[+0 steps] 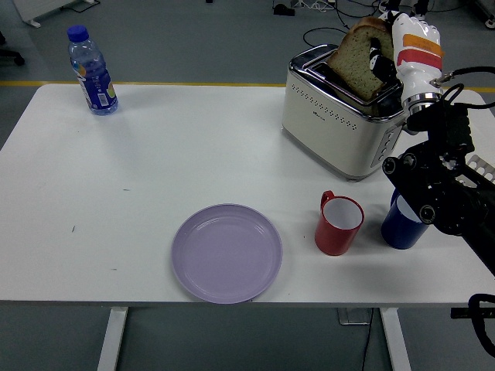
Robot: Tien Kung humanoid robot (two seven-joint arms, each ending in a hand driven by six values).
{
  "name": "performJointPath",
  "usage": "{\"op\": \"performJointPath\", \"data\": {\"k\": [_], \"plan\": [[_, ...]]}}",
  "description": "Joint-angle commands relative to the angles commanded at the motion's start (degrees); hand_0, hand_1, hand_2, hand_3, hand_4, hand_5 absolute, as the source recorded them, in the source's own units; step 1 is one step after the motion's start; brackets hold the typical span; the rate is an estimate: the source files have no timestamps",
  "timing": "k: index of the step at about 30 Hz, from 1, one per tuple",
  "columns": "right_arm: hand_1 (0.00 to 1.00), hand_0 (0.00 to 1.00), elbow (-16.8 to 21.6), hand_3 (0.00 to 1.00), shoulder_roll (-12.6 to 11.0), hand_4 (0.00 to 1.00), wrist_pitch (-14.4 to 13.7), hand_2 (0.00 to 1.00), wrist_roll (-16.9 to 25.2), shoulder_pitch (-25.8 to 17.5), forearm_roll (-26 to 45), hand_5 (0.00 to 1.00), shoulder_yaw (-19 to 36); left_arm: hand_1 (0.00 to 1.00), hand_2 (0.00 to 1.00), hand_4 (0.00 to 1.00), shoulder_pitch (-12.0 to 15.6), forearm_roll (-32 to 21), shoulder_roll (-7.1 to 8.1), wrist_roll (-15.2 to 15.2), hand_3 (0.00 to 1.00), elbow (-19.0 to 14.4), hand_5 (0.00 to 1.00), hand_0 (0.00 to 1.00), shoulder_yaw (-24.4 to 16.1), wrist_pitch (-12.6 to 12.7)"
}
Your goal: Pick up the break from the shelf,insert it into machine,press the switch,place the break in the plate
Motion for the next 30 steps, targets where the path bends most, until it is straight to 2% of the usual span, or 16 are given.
{"op": "performJointPath", "data": {"k": [3, 4, 9, 10, 24, 30], "plan": [[0.546, 0.548, -0.1, 0.733, 0.1, 0.595, 1.1, 0.610, 0.7, 0.2, 0.7, 0.002, 0.0, 0.488, 0.530, 0.419, -0.1, -0.1, 0.00, 0.0, 0.605, 0.0, 0.998, 0.417, 0.0, 0.0], [0.660, 0.702, -0.1, 0.820, 0.1, 0.629, 1.2, 0.757, 0.8, 0.2, 0.8, 0.002, 0.0, 0.488, 0.530, 0.417, -0.2, -0.1, 0.00, 0.0, 0.605, 0.0, 0.998, 0.416, 0.0, 0.0], [0.660, 0.702, -0.5, 0.820, 0.2, 0.629, 2.3, 0.757, 0.9, 0.3, 1.1, 0.002, 0.0, 0.488, 0.530, 0.417, -0.4, -0.3, 0.01, -0.1, 0.605, 0.0, 0.998, 0.416, 0.1, 0.0], [0.700, 0.749, -0.6, 0.841, 0.2, 0.660, 2.4, 0.832, 0.8, 0.3, 1.1, 0.002, 0.0, 0.488, 0.530, 0.421, -0.4, -0.3, 0.01, -0.2, 0.605, 0.0, 0.998, 0.416, 0.1, 0.1], [0.707, 0.768, -0.5, 0.846, -0.1, 0.670, 1.8, 0.840, 1.2, 0.1, 1.2, 0.002, 0.2, 0.488, 0.529, 0.420, -0.5, -0.3, 0.00, -0.2, 0.604, 0.0, 0.998, 0.417, 0.0, 0.1], [0.708, 0.767, 1.2, 0.844, -1.5, 0.663, 1.2, 0.840, 0.7, -1.3, 1.6, 0.002, 1.6, 0.488, 0.528, 0.419, -0.4, -0.4, 0.03, -0.2, 0.604, 0.0, 0.998, 0.416, 0.1, 0.1]]}}
